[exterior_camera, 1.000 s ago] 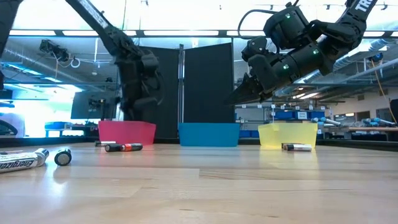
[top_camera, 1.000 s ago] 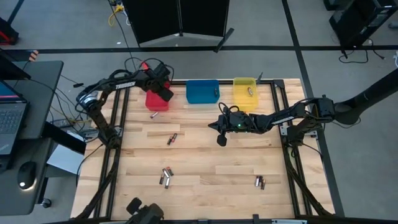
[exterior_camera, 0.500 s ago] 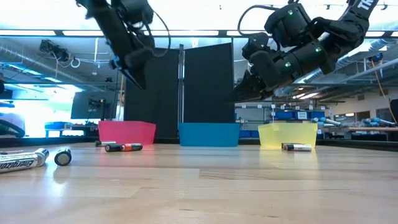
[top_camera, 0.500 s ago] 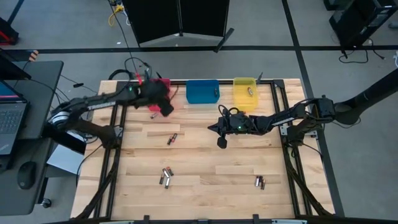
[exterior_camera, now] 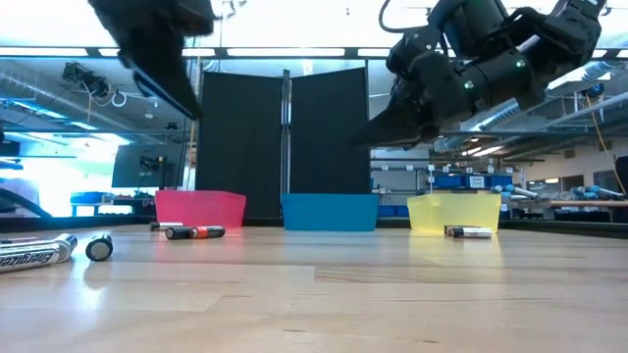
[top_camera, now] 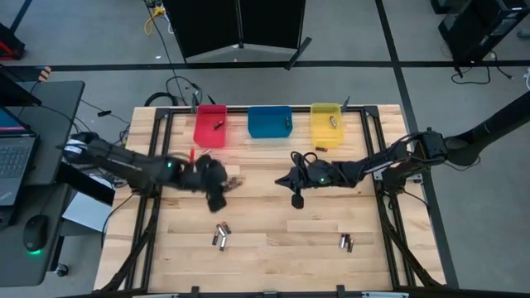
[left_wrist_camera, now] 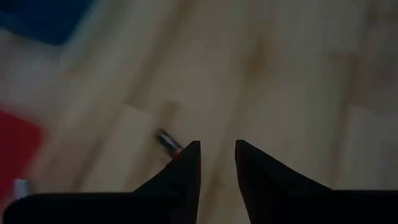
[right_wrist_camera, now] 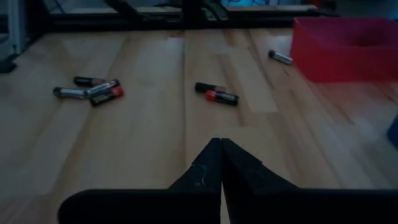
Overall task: Sort batteries
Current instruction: Put the silver battery into the yellow bin
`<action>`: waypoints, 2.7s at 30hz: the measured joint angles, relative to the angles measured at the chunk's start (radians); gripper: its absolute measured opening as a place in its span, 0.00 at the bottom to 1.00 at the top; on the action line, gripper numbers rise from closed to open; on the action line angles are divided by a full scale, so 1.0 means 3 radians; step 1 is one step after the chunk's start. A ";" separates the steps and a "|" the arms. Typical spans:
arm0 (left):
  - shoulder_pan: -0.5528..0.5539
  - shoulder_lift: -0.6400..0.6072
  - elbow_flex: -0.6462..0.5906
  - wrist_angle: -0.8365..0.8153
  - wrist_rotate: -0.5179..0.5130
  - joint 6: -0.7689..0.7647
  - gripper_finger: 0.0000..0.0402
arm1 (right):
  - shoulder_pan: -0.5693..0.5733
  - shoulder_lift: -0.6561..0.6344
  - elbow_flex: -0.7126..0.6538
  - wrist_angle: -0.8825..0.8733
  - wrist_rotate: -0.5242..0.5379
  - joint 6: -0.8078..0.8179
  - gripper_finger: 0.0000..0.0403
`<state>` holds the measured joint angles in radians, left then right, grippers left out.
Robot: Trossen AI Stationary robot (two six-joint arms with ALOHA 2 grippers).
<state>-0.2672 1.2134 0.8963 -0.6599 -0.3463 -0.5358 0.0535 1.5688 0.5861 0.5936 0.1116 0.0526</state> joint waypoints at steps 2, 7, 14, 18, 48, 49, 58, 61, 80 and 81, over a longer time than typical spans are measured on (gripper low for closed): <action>-0.0222 0.0048 0.0003 0.0038 -0.0001 -0.0109 0.26 | 0.0033 0.0000 0.0000 -0.0007 0.0000 -0.0006 0.03; -0.0644 0.0178 0.0003 0.0047 0.0027 -0.0464 0.26 | 0.0115 0.0000 0.0000 -0.0012 0.0000 0.0072 0.03; -0.0992 0.0357 0.0003 0.0115 0.0157 -0.0942 0.26 | 0.0176 0.0000 0.0000 -0.0016 0.0043 0.0117 0.03; -0.1097 0.0390 0.0003 0.0108 0.0232 -0.1307 0.26 | 0.0172 0.0000 0.0000 -0.0049 0.0178 0.0163 0.04; -0.1617 0.1616 0.0753 -0.0020 0.0257 -0.3201 0.27 | -0.0027 0.0000 0.0000 -0.0036 0.0032 -0.0189 0.06; -0.1611 0.1672 0.0780 -0.0008 0.0308 -0.3242 0.27 | -0.0028 0.0000 0.0000 -0.0038 0.0025 -0.0189 0.06; -0.1474 0.1957 0.0964 -0.0109 0.0629 -0.3326 0.41 | -0.0030 0.0000 0.0000 -0.0038 -0.0030 -0.0213 0.06; -0.1452 0.1959 0.0964 -0.0230 0.0689 -0.3467 0.46 | -0.0029 0.0000 0.0000 -0.0038 -0.0031 -0.0213 0.06; -0.1443 0.2000 0.0959 -0.0282 0.0565 -0.3975 0.49 | -0.0028 0.0000 0.0000 -0.0039 -0.0031 -0.0212 0.05; -0.1443 0.2004 0.0958 -0.0280 0.0547 -0.3976 0.49 | -0.0028 0.0000 0.0000 -0.0039 -0.0031 -0.0212 0.05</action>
<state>-0.7002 1.8146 1.1835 -0.7438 -0.1822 -1.7287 0.0452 1.5688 0.5861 0.5819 0.1024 -0.0109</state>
